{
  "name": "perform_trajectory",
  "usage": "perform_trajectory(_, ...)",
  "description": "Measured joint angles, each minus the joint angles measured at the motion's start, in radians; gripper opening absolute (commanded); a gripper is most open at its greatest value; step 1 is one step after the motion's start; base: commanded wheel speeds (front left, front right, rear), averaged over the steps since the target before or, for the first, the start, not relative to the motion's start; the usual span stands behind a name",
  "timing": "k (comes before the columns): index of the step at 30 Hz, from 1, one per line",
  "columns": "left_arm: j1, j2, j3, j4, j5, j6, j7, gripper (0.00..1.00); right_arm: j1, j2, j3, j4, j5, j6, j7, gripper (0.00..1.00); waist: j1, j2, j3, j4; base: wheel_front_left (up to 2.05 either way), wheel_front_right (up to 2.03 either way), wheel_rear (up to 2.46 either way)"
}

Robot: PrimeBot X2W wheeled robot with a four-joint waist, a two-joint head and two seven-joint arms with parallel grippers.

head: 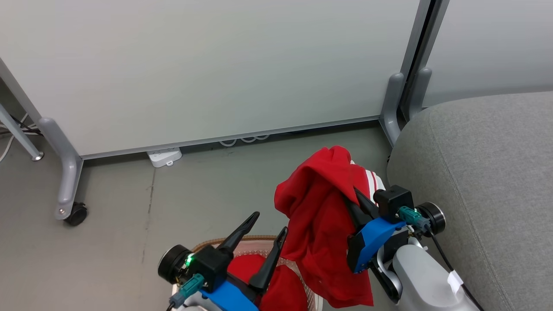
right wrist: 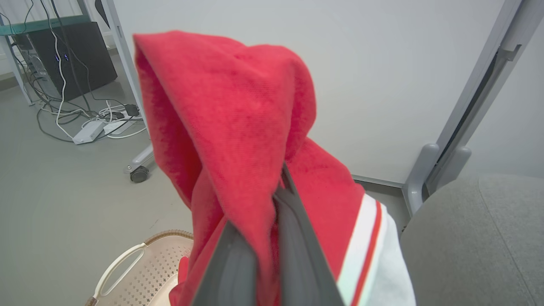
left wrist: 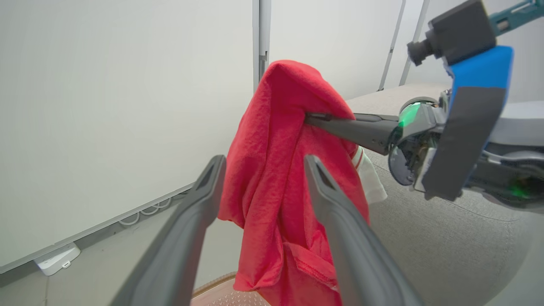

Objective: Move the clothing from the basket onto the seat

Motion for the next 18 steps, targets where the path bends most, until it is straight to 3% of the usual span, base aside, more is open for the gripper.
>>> perform_trajectory(7,0.07,-0.02,0.091,-0.02,0.081,-0.029,0.0,1.0,0.003,0.0,-0.013,-0.004,-0.007,0.0,0.0,0.0,0.0,0.0,0.009,-0.001,0.0,0.0,0.0)
perform_trajectory(18,0.107,-0.047,0.15,-0.013,0.132,-0.059,0.0,1.0,0.013,0.0,-0.012,-0.003,-0.008,0.0,0.0,0.0,0.0,0.0,0.002,-0.013,0.0,0.0,0.0)
